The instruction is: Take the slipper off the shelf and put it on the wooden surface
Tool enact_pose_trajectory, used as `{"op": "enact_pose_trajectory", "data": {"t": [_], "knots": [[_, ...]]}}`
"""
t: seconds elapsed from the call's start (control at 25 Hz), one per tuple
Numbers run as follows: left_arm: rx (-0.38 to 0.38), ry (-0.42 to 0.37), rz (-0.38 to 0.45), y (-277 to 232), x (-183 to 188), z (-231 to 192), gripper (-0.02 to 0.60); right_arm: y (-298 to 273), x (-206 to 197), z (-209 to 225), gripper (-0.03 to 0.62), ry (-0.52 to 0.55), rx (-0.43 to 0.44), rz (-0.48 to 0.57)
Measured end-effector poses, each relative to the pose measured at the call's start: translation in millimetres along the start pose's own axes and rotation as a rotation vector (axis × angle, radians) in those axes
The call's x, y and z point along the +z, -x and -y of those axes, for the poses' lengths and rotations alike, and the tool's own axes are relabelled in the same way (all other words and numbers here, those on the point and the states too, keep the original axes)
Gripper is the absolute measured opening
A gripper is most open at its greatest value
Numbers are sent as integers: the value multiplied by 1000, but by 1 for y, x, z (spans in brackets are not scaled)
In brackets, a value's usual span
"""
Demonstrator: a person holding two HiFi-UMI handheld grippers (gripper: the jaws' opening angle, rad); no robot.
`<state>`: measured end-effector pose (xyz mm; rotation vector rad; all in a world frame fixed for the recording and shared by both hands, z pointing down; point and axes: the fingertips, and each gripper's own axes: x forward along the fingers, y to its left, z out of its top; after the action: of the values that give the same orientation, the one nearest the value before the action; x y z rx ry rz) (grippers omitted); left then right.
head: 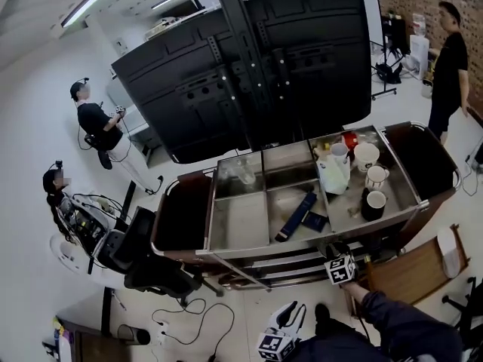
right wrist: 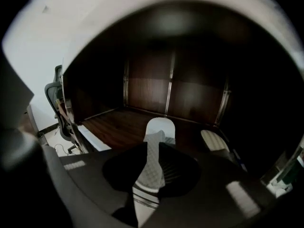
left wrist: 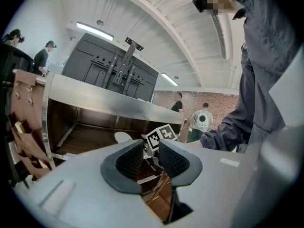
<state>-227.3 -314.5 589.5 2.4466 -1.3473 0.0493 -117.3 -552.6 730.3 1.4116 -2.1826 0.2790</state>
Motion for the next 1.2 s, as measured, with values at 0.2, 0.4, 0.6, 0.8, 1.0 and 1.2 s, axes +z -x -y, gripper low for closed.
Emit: {"op": "enact_pose_trajectory", "data": {"t": [0.2, 0.4, 0.6, 0.8, 1.0, 1.2], "knots": [[-52, -19, 4, 32, -21, 41, 110, 109, -30, -34, 66, -37, -6, 98], [-100, 28, -28, 75, -65, 94, 110, 231, -95, -75, 66, -117, 10, 66], [-187, 49, -116, 106, -111, 156, 110, 343, -167, -123, 36, -106, 72, -6], [-258, -19, -169, 117, -146, 195, 110, 396, -198, -130, 29, -60, 110, -3], [-224, -96, -115, 121, -147, 229, 110, 446, -206, -118, 12, -90, 100, 76], [-97, -45, -47, 163, -148, 297, 110, 535, -227, -113, 11, -70, 159, 150]]}}
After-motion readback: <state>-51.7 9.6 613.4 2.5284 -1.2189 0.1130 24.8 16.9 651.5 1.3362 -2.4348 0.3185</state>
